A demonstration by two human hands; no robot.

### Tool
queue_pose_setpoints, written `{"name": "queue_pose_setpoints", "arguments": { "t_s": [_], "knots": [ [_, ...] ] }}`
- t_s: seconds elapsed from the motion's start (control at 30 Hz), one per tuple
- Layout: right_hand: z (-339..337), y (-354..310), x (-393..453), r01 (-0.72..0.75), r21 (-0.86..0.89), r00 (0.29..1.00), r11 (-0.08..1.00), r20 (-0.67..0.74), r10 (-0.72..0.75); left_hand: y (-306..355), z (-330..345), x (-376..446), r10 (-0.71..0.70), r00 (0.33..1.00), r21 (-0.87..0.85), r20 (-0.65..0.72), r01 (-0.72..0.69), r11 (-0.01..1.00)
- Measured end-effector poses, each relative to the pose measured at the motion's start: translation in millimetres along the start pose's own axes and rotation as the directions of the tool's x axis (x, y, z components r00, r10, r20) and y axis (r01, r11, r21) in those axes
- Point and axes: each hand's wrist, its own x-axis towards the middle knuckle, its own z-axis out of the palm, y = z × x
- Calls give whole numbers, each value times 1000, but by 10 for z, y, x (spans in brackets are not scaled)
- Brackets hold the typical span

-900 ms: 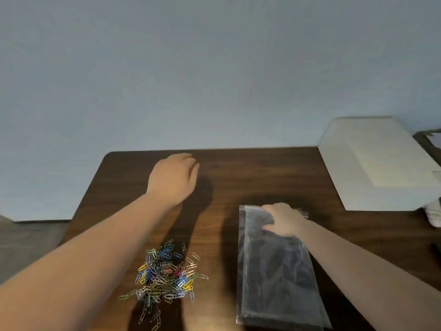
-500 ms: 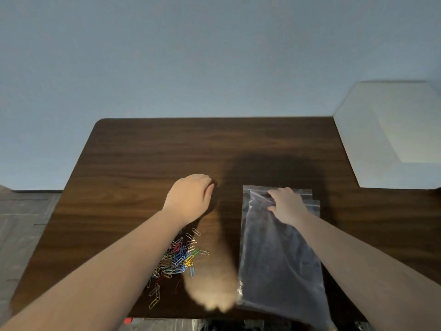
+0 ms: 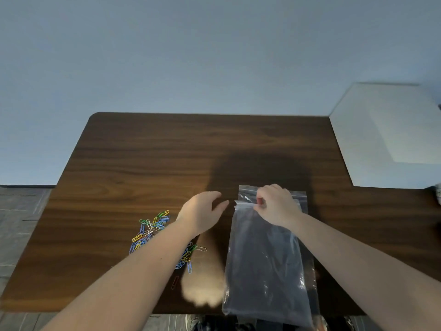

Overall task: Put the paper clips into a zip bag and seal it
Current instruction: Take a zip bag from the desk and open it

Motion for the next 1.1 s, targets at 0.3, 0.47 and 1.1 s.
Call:
{"name": "queue_pose_setpoints", "arguments": {
  "t_s": [0.3, 0.47, 1.1],
  "knots": [
    [-428, -526, -275, -150, 540, 950, 828, 311, -31, -64, -129, -420, -89, 991, -494, 103, 129, 860],
    [-637, -709, -440, -384, 656, 811, 650, 576, -102, -450, -264, -816, -162, 958, -636, 236, 278, 720],
    [418, -1993, -1021, -265, 675, 639, 688, 658, -399, -1278, 214, -2341, -536, 748, -498, -391, 318, 807]
  ]
}}
